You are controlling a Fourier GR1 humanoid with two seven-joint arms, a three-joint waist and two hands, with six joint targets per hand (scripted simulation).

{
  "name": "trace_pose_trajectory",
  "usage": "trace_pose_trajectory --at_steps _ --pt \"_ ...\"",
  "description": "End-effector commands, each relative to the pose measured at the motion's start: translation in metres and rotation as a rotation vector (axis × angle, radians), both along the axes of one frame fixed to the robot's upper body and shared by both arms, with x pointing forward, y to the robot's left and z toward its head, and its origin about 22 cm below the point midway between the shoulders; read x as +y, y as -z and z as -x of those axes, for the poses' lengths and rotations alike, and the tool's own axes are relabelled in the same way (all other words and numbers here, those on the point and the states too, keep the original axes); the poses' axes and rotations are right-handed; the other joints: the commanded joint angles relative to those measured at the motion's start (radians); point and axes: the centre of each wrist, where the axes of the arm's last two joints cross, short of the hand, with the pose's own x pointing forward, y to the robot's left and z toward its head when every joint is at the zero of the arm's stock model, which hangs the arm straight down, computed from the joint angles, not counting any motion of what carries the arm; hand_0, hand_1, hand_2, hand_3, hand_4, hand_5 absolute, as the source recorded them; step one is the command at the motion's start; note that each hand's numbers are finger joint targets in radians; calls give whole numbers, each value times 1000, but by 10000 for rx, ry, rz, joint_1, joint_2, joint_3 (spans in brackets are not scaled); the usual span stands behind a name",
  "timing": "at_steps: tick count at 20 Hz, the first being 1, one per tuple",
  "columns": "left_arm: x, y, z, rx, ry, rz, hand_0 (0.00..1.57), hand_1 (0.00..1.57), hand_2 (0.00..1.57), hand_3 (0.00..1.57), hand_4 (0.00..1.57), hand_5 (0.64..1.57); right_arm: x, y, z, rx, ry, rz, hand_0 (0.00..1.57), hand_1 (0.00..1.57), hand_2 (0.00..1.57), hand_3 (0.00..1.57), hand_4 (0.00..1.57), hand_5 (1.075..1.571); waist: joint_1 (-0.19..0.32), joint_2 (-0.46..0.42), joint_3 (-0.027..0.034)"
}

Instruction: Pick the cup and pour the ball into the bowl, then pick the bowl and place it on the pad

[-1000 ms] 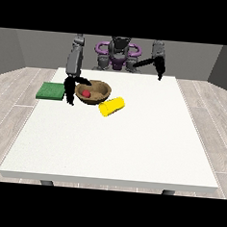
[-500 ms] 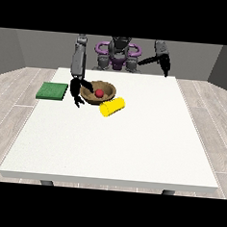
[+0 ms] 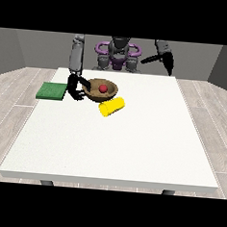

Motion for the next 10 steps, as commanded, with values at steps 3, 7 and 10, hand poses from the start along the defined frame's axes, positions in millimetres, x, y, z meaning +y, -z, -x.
trace_pose_trajectory --at_steps 3,7,10 --pt "37 49 12 824 -846 6 0 0 0 0 0 1570 7 -33 -23 1559 -663 -39 1571 1571 1571 1571 1039 1559 -803 -895 59" --pt "55 41 9 692 -1062 56 0 0 0 0 0 1570 -26 -54 -24 1214 -472 -364 1571 1571 1571 1571 1052 1553 -939 -715 66" --pt "47 26 2 190 -1210 46 0 0 0 0 0 1570 -61 -84 -27 670 -398 16 1571 1571 1571 1571 1060 1562 -1041 -287 69"
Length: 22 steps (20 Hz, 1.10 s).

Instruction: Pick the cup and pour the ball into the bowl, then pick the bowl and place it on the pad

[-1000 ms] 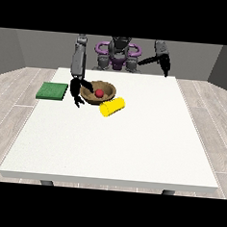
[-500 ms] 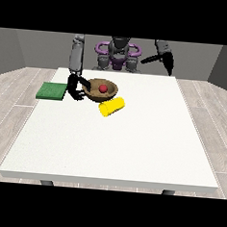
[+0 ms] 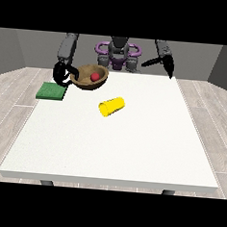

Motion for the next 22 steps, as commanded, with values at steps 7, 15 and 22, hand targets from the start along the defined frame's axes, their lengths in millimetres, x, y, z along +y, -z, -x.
trace_pose_trajectory --at_steps 7,15,22 --pt "-10 13 9 -957 -189 -64 0 0 0 0 0 1566 -83 -29 17 -893 337 -929 1571 1571 1571 1571 1074 1563 -296 1004 9" --pt "-32 -14 5 -2285 320 -308 0 0 0 0 0 1565 -151 -54 43 -1988 1100 -1451 1571 1571 1571 1441 1024 1562 127 2235 22" --pt "-42 -52 12 -3778 44 -297 0 0 0 0 0 1563 -192 -64 70 -3566 1176 -35 1571 1571 1571 351 1024 1569 65 3658 31"
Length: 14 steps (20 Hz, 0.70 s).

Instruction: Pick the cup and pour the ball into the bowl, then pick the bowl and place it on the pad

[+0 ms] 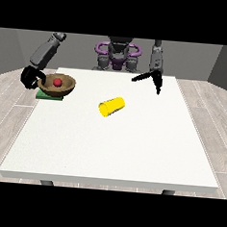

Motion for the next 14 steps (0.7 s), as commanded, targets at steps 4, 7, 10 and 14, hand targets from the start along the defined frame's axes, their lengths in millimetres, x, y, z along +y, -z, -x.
trace_pose_trajectory --at_steps 4,7,10,14 --pt "-7 -26 20 -980 11 -68 0 0 0 0 0 1563 -37 -13 24 -784 287 837 1571 1571 1571 0 1035 1569 19 979 10" --pt "-1 -45 15 -1351 27 -120 0 0 0 0 0 1564 -36 -34 13 -1146 413 1022 1571 1571 1571 0 1034 1569 -61 1219 -1" --pt "6 -65 21 -1679 -235 28 0 0 0 0 0 1563 -42 -37 17 -1474 283 1426 1571 1571 1571 436 1031 1571 -180 1508 3" --pt "-16 -37 33 -787 103 47 0 0 0 0 0 1565 -33 -28 9 -613 409 13 1571 1571 1571 0 836 1569 -109 604 -6"
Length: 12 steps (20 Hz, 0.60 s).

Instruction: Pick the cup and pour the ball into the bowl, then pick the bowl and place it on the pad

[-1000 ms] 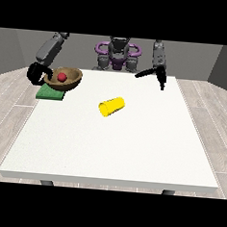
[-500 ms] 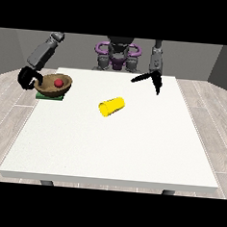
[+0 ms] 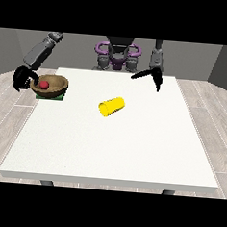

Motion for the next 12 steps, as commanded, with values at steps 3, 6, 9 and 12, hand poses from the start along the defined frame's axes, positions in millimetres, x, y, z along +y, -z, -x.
trace_pose_trajectory --at_steps 3,6,9,12 --pt "-4 -2 12 581 143 162 0 0 0 0 0 1566 -16 -13 9 446 65 -383 1571 1571 1571 0 707 1569 -127 -549 0" --pt "11 -4 1 407 10 252 0 0 0 0 0 1566 -5 -3 3 575 -132 -235 1571 1571 1571 815 735 1571 -124 -512 -9" --pt "14 14 10 480 127 278 0 0 0 0 0 1567 -3 25 15 1127 -278 97 1571 1571 1571 1023 731 1569 -59 -388 -11" --pt "5 -4 10 267 339 12 0 0 0 0 0 1567 12 26 0 1156 -33 289 1571 1571 1571 1014 694 1567 204 -334 -3"
